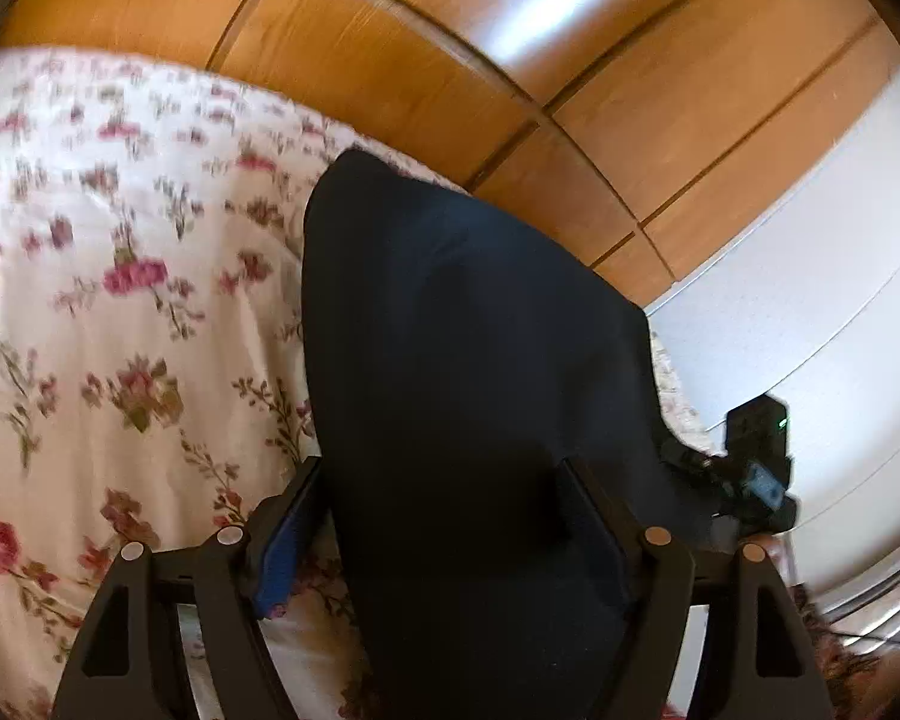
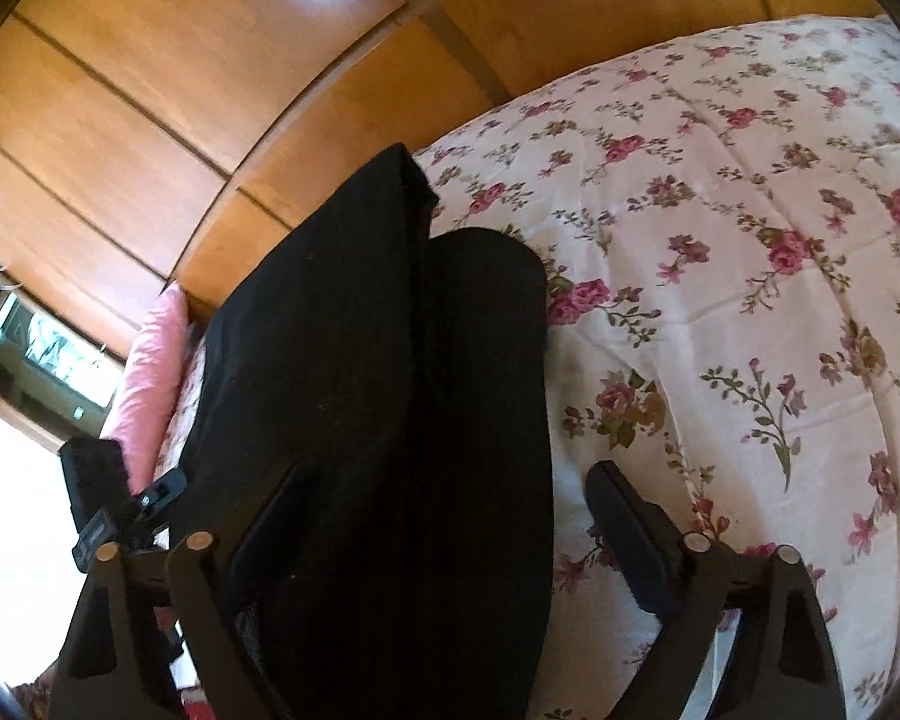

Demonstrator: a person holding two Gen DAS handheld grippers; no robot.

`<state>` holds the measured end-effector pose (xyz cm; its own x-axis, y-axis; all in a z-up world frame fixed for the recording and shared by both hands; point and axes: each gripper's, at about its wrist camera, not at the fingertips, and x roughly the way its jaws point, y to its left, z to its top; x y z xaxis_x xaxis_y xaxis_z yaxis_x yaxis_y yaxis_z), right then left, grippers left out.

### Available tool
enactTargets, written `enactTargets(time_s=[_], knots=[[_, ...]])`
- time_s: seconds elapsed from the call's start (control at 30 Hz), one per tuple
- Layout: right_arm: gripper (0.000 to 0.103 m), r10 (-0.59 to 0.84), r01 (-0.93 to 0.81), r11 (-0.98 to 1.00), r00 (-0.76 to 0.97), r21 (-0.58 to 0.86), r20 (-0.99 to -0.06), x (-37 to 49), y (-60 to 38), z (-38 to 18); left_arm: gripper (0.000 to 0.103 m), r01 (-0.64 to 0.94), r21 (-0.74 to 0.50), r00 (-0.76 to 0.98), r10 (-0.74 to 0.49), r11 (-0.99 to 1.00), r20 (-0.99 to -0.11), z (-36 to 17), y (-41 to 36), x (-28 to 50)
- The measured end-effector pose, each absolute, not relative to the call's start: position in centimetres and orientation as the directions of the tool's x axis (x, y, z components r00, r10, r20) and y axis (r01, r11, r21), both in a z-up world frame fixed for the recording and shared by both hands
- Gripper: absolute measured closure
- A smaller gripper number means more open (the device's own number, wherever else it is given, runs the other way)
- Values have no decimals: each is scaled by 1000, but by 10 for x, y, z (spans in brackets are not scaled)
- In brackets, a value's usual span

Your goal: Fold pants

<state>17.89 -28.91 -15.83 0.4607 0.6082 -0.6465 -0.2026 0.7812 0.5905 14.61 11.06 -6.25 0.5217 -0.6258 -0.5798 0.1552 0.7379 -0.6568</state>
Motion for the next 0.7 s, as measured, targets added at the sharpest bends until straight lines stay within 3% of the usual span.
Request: enactTargets(time_s=[0.07,0.27,0.4,0.47,0.7], knots=[[23,632,-218,761,462,612,-622,178,-288,-160,34,167,-665,509,-641,728,-574,-63,107,144],[34,615,-207,763,522,612,-591,171,-279,-162,48,178,-652,509,-636,737,-580,-57,99,139],[43,591,-219,780,564,586,-577,163,-275,-156,58,229,-573,545,-591,787,-594,-45,88,130],[50,563,-247,807,596,536,-573,154,-269,-147,60,248,-534,571,-567,808,-594,-38,87,127],[54,530,-305,839,647,450,-549,156,-257,-121,63,305,-450,651,-529,839,-545,-5,78,132]])
